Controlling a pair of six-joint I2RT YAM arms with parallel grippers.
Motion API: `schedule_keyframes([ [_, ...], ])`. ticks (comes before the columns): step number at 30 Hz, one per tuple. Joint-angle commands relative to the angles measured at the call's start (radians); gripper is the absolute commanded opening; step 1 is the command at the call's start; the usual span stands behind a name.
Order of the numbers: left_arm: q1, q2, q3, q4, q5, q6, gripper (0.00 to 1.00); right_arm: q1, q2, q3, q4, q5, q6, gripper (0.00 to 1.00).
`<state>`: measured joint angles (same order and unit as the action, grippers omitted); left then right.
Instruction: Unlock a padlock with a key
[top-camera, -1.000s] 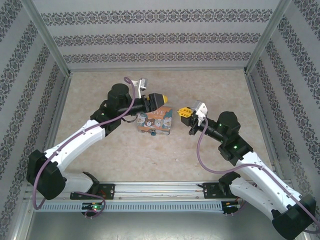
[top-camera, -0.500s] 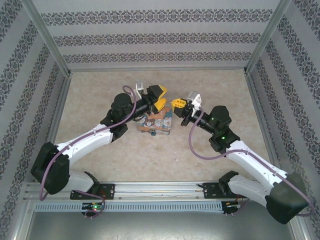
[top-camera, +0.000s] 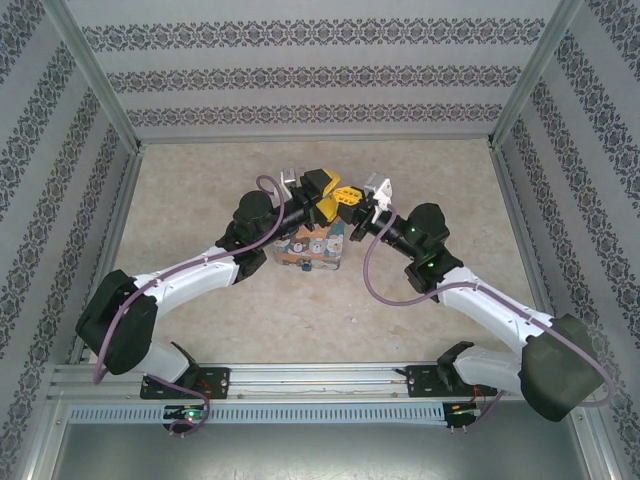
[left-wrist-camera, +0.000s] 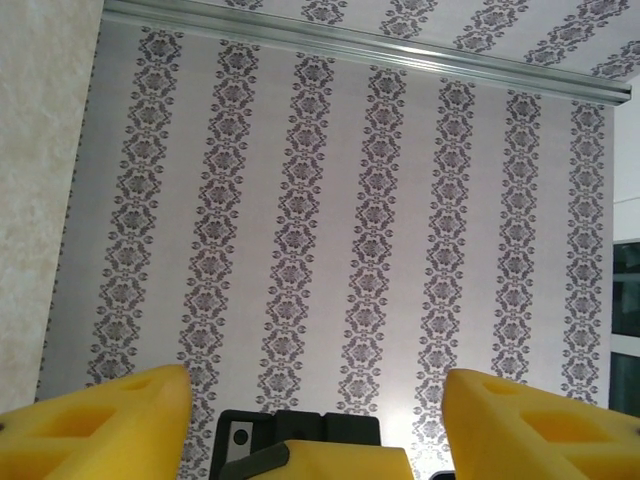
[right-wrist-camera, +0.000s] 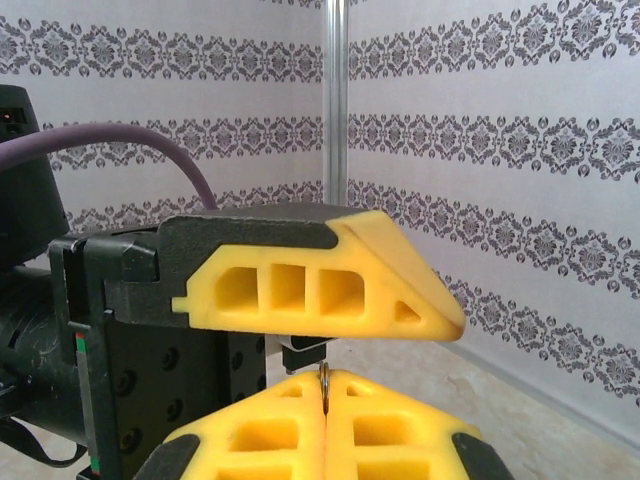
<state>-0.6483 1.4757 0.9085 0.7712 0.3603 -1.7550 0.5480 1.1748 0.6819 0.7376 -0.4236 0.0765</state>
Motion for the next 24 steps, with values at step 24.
schedule_keyframes([
  [24, -0.013, -0.086, -0.023, -0.021, -0.058, 0.049, 0.24, 0.015, -0.074, -0.070, 0.029, 0.037, 0.006, 0.00],
])
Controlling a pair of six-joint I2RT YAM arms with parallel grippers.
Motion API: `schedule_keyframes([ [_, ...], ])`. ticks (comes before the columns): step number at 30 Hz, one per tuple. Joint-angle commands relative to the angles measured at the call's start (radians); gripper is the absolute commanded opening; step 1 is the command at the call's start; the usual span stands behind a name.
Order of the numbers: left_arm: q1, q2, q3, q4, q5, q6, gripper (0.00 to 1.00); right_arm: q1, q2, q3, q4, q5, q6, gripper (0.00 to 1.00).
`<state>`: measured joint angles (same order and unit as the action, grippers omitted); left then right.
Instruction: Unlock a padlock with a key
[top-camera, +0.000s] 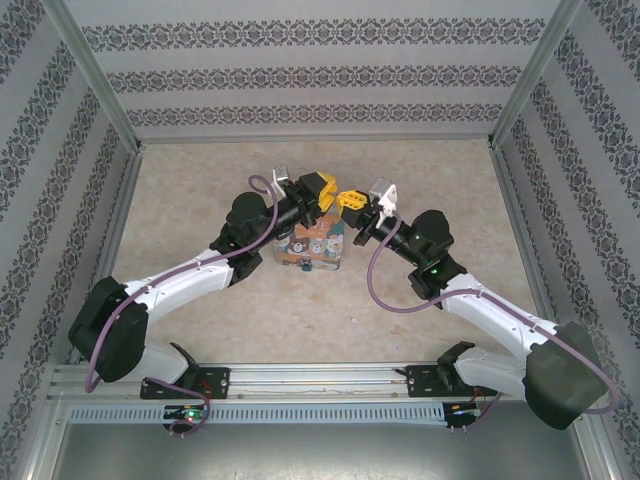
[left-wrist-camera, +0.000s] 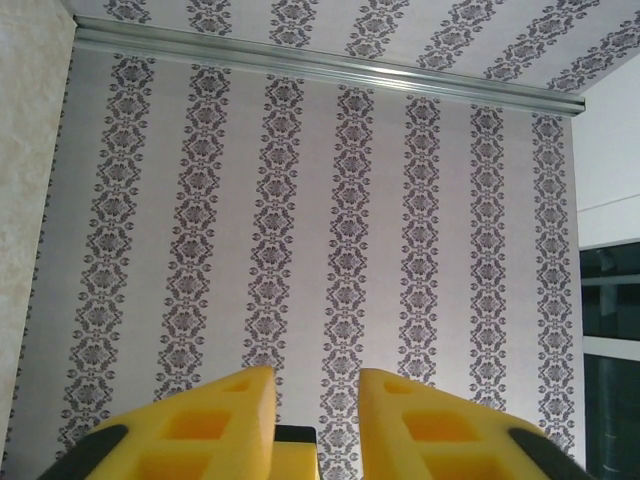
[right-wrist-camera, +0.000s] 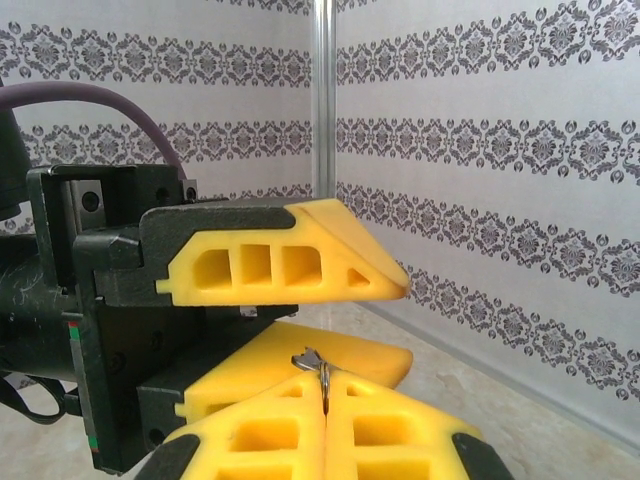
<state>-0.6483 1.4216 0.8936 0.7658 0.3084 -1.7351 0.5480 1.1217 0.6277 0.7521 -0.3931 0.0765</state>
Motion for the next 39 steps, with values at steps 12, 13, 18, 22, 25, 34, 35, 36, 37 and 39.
schedule_keyframes([
  [12, -0.010, -0.041, -0.036, -0.046, -0.021, 0.062, 0.01, 0.014, -0.038, -0.019, 0.002, 0.012, 0.009, 0.00],
  [13, -0.007, -0.044, -0.039, -0.053, -0.023, 0.074, 0.00, 0.015, -0.045, -0.020, -0.003, 0.014, 0.010, 0.00],
  [18, 0.022, -0.089, -0.032, -0.147, -0.004, 0.211, 0.00, -0.001, -0.107, -0.021, -0.101, 0.013, 0.047, 0.20],
  [22, 0.062, -0.158, -0.001, -0.288, 0.035, 0.414, 0.00, -0.047, -0.189, 0.010, -0.293, -0.021, 0.137, 0.42],
  [25, 0.098, -0.200, 0.042, -0.411, 0.101, 0.569, 0.00, -0.098, -0.235, 0.026, -0.380, -0.088, 0.257, 0.52],
  [34, 0.142, -0.237, 0.176, -0.677, 0.306, 0.991, 0.00, -0.193, -0.200, 0.092, -0.345, -0.388, 0.725, 0.66],
  [35, 0.143, -0.236, 0.185, -0.688, 0.326, 1.016, 0.00, -0.190, -0.183, 0.102, -0.329, -0.416, 0.763, 0.66],
  [36, 0.142, -0.232, 0.189, -0.696, 0.341, 1.036, 0.00, -0.187, -0.168, 0.112, -0.315, -0.438, 0.794, 0.66],
  [37, 0.143, -0.229, 0.193, -0.696, 0.355, 1.049, 0.00, -0.182, -0.158, 0.119, -0.309, -0.452, 0.807, 0.65],
  [39, 0.143, -0.217, 0.195, -0.685, 0.387, 1.063, 0.00, -0.162, -0.136, 0.138, -0.305, -0.472, 0.811, 0.65],
])
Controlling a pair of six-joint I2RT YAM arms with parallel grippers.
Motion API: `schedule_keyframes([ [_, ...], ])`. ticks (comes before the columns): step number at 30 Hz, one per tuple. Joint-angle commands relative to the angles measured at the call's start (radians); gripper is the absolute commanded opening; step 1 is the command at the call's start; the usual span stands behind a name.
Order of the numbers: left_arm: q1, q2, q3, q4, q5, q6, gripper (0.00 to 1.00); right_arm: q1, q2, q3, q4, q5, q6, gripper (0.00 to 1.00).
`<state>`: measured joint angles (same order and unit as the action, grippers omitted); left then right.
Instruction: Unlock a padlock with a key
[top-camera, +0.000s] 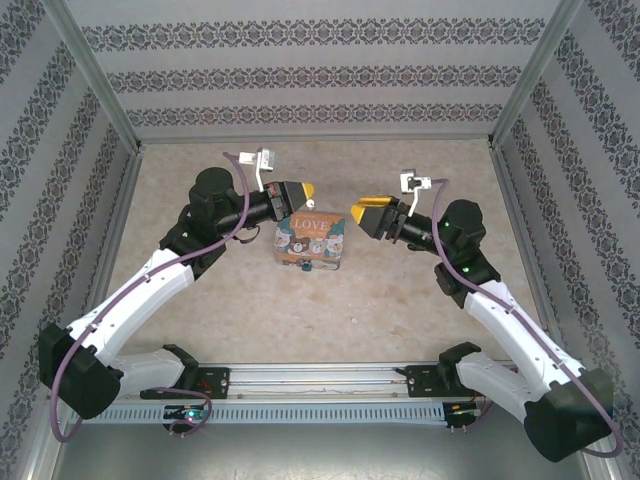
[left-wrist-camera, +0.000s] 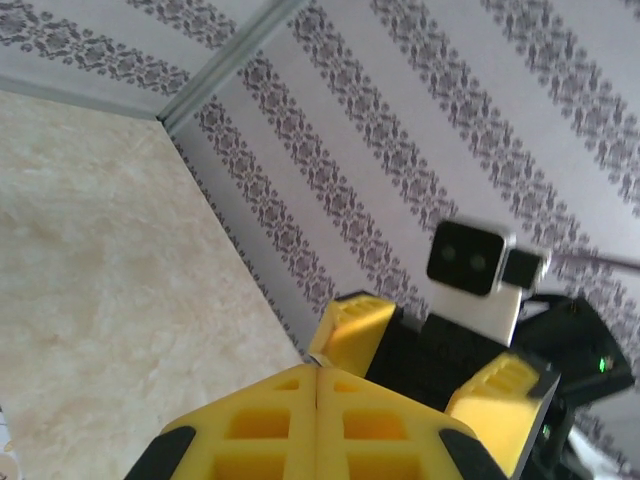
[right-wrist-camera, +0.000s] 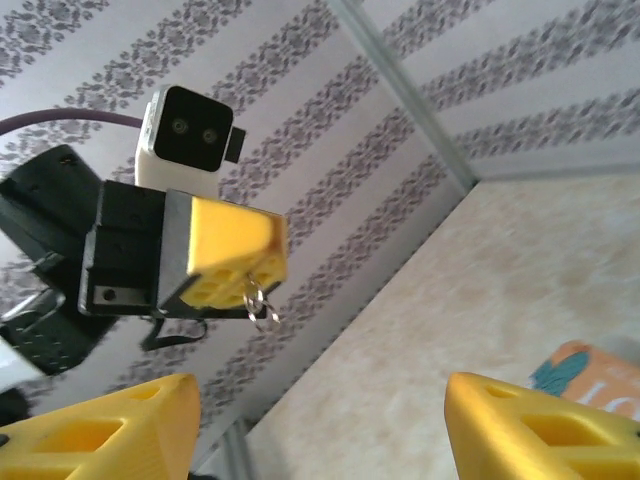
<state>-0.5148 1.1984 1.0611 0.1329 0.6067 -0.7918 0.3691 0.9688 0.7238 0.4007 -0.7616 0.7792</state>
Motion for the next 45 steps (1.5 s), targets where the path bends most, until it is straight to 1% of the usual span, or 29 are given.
schedule_keyframes([
  [1, 0.009, 0.014, 0.029, -0.044, 0.105, 0.122, 0.00, 0.032, 0.026, 0.049, 0.049, -0.106, 0.104, 0.64],
  [6, 0.010, 0.050, 0.041, -0.021, 0.154, 0.115, 0.00, 0.080, 0.086, 0.078, 0.065, -0.118, 0.104, 0.55],
  [9, 0.010, 0.066, 0.048, -0.012, 0.163, 0.113, 0.00, 0.103, 0.119, 0.096, 0.070, -0.129, 0.109, 0.52],
  [12, 0.010, 0.075, 0.049, 0.002, 0.167, 0.106, 0.00, 0.117, 0.145, 0.106, 0.073, -0.127, 0.110, 0.45],
  [29, 0.010, 0.089, 0.051, 0.028, 0.163, 0.090, 0.00, 0.141, 0.240, 0.138, 0.086, -0.146, 0.119, 0.40],
  [34, 0.010, 0.084, 0.047, 0.030, 0.156, 0.088, 0.00, 0.146, 0.252, 0.138, 0.087, -0.154, 0.125, 0.35],
  [45, 0.012, 0.071, 0.037, 0.018, 0.136, 0.096, 0.00, 0.149, 0.244, 0.120, 0.085, -0.142, 0.127, 0.15],
])
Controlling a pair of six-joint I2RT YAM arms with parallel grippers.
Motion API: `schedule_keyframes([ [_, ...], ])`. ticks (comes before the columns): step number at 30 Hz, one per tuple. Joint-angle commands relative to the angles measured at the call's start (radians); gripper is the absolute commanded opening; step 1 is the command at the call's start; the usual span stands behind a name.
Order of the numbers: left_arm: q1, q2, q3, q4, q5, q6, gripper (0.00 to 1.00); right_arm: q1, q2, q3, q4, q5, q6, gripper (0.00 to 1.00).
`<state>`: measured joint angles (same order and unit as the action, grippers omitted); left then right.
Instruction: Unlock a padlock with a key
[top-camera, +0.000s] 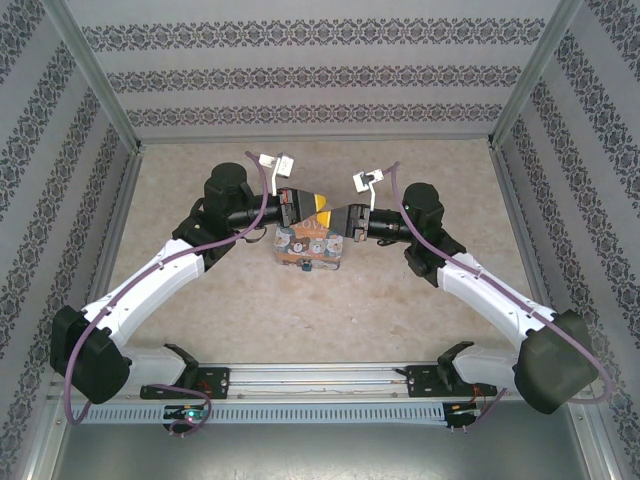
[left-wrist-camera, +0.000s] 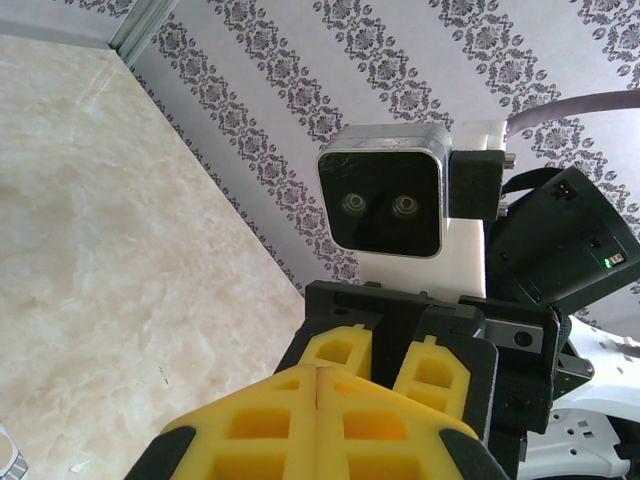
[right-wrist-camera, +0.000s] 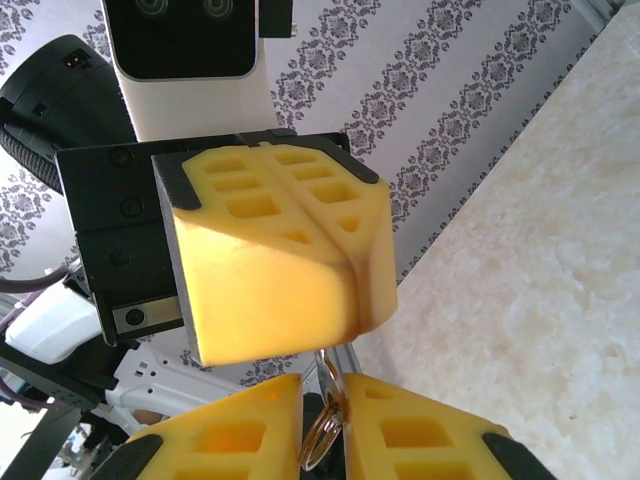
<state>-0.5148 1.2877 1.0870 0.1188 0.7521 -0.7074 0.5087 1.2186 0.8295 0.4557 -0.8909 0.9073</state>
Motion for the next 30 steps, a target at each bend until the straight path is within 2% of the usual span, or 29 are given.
schedule_keyframes([
  [1, 0.013, -0.019, 0.011, 0.032, -0.010, 0.013, 0.00, 0.010, -0.008, 0.012, 0.029, -0.011, -0.002, 0.13],
  [6, 0.019, -0.032, 0.004, 0.027, -0.018, 0.013, 0.00, 0.009, -0.013, 0.001, 0.018, 0.004, -0.012, 0.00],
  [10, 0.030, -0.055, -0.012, 0.027, -0.038, 0.011, 0.01, 0.002, -0.020, -0.012, -0.010, 0.028, -0.040, 0.00],
  [14, 0.052, -0.100, -0.044, 0.011, -0.080, 0.020, 0.28, -0.012, -0.025, -0.015, -0.091, 0.047, -0.128, 0.00],
  [15, 0.058, -0.117, -0.056, -0.007, -0.104, 0.029, 0.32, -0.014, -0.027, -0.014, -0.134, 0.059, -0.169, 0.00],
  [19, 0.065, -0.196, -0.097, -0.136, -0.240, 0.113, 0.43, -0.016, -0.021, 0.014, -0.375, 0.144, -0.402, 0.00],
  [22, 0.064, -0.276, -0.168, -0.201, -0.367, 0.174, 0.55, -0.018, -0.002, 0.009, -0.449, 0.208, -0.534, 0.00],
  [27, 0.064, -0.396, -0.343, -0.221, -0.505, 0.214, 0.69, -0.033, 0.086, 0.014, -0.473, 0.247, -0.625, 0.00],
  [30, 0.065, -0.436, -0.443, -0.202, -0.519, 0.193, 0.70, -0.044, 0.173, 0.037, -0.464, 0.204, -0.622, 0.00],
])
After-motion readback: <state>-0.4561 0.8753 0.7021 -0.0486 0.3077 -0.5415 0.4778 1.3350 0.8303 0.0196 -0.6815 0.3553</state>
